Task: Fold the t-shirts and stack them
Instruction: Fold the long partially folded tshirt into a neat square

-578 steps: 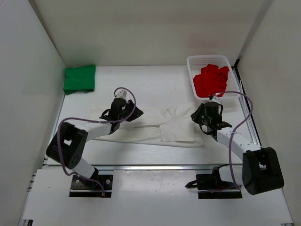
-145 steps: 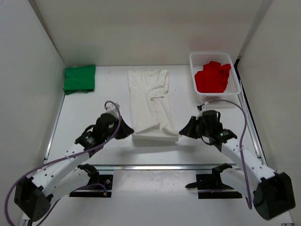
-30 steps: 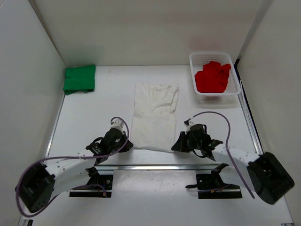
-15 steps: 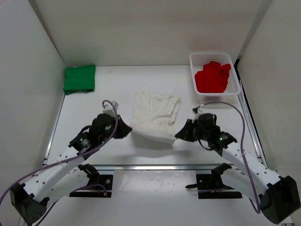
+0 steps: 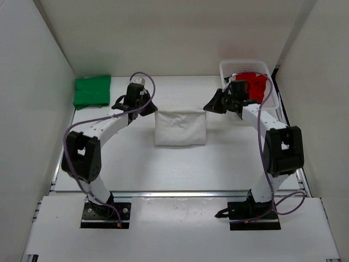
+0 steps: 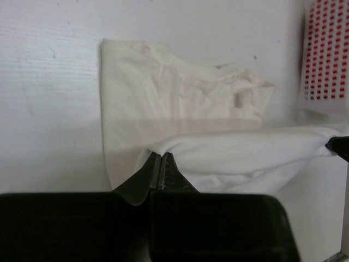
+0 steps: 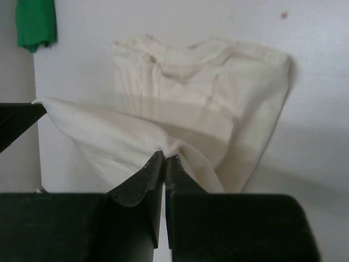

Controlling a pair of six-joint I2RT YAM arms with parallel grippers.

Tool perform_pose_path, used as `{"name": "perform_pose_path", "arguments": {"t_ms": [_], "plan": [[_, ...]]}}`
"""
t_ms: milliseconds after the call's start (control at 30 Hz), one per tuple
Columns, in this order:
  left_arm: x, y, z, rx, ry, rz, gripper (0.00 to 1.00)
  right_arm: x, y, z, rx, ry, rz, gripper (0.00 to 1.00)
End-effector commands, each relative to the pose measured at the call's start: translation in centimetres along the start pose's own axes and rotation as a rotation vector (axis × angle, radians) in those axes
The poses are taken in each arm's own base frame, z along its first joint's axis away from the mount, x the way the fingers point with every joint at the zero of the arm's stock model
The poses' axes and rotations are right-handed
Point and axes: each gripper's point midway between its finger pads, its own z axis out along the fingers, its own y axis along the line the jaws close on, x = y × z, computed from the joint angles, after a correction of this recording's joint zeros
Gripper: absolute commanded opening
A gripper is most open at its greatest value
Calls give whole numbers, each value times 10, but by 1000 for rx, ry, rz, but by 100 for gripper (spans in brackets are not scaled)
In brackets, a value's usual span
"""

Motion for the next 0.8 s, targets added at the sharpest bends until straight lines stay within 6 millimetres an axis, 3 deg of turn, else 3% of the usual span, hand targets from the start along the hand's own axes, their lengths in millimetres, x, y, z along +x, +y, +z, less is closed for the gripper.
{"name": "perform_pose_path", "arguments": {"t_ms": [0,67,100,133,167,200,233,267,300,367,400,433,467,500,533,600,633,667,767], "plan": [[-44,17,29,-44,-74,-31,0,-41,-9,19,7,-44,-39,0],[-50,21,48,-69,-79,-42,0,-68,-18,31,42,-87,-50,0],[-54,27,57,-79,-83,-60,0,-61,-33,45,71,-46,-22,0],[-61,31,64,-79,-101,-73,2,-70,-42,56,80,-35,-17,0],[-64,33,67,-74,-105,-91,8,-86,-36,58,66,-59,-27,0],[-73,32,70,-54,-130,-105,13,-81,-46,72,81,-30,-5,0],[-77,33,74,-39,-144,-110,25,-87,-53,78,85,-31,4,3],[-83,30,73,-20,-150,-121,38,-95,-50,79,80,-32,1,13],[-86,31,71,-13,-150,-124,43,-98,-47,80,76,-30,-4,28],[-96,28,59,-3,-189,-129,44,-103,-31,75,66,-46,-40,42],[-95,27,56,-3,-192,-114,42,-108,-25,73,60,-68,-57,45],[-91,20,52,1,-193,-99,41,-99,-24,71,72,-63,-63,47],[-89,10,44,23,-196,-87,40,-104,-5,61,64,-104,-97,48],[-80,5,43,33,-189,-80,40,-93,-12,60,87,-93,-80,48],[-66,-7,40,55,-177,-65,40,-93,5,53,71,-122,-111,45],[-33,-24,35,90,-134,-46,38,-48,7,58,48,-70,-87,28],[-8,-28,38,104,-107,-38,37,-47,19,55,7,-93,-100,20],[13,-29,40,106,-80,-26,36,-20,12,58,5,-46,-74,17],[62,-21,50,109,9,-58,32,21,2,66,-13,19,-46,5]]}}
